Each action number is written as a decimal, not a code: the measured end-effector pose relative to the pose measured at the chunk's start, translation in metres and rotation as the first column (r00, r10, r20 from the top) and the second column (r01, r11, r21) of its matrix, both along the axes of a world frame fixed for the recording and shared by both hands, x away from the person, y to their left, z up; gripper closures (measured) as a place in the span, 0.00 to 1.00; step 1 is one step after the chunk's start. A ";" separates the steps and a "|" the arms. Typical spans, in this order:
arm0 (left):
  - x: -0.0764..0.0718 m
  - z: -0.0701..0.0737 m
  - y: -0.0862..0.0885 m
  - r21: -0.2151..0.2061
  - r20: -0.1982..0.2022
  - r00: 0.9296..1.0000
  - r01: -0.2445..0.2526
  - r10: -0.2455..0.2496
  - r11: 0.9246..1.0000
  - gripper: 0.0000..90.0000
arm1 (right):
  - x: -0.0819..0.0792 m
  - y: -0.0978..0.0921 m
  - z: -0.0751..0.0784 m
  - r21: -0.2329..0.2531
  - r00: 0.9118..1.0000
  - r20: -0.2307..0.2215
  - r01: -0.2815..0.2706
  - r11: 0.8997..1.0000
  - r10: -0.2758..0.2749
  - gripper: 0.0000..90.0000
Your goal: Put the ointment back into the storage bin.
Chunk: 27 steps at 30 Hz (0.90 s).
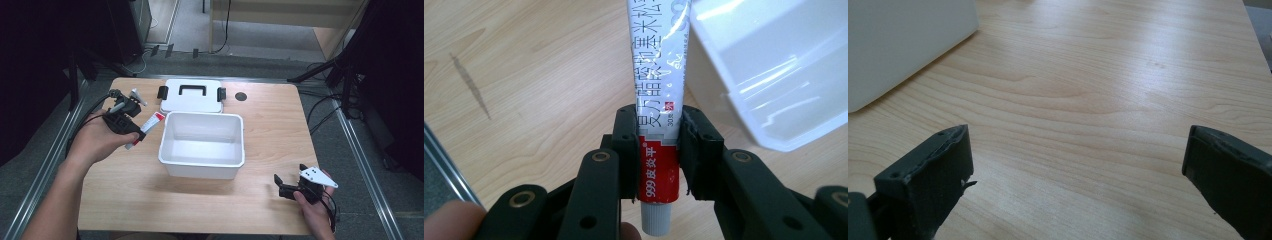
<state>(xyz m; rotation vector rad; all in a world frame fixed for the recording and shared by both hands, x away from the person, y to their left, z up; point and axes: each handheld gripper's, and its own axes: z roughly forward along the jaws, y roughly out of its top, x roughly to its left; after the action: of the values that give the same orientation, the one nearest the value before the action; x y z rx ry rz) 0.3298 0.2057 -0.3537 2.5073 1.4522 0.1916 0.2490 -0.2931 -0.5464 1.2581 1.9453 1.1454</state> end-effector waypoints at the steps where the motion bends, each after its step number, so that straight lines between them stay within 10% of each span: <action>1: 0.001 0.000 -0.002 -0.003 -0.001 1.000 0.000 0.000 1.000 0.80 | 0.000 0.000 0.000 0.001 1.000 0.000 -0.001 1.000 0.001 0.00; 27: 0.025 -0.011 -0.078 -0.060 -0.028 0.994 0.103 -0.105 0.993 0.80 | 0.000 0.000 0.000 0.003 1.000 0.000 -0.006 1.000 0.006 0.00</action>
<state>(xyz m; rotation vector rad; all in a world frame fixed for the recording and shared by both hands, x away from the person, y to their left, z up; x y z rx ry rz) 0.3551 0.1281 -0.3647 2.5408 1.3145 0.0901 0.2488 -0.2933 -0.5463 1.2544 1.9499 1.1515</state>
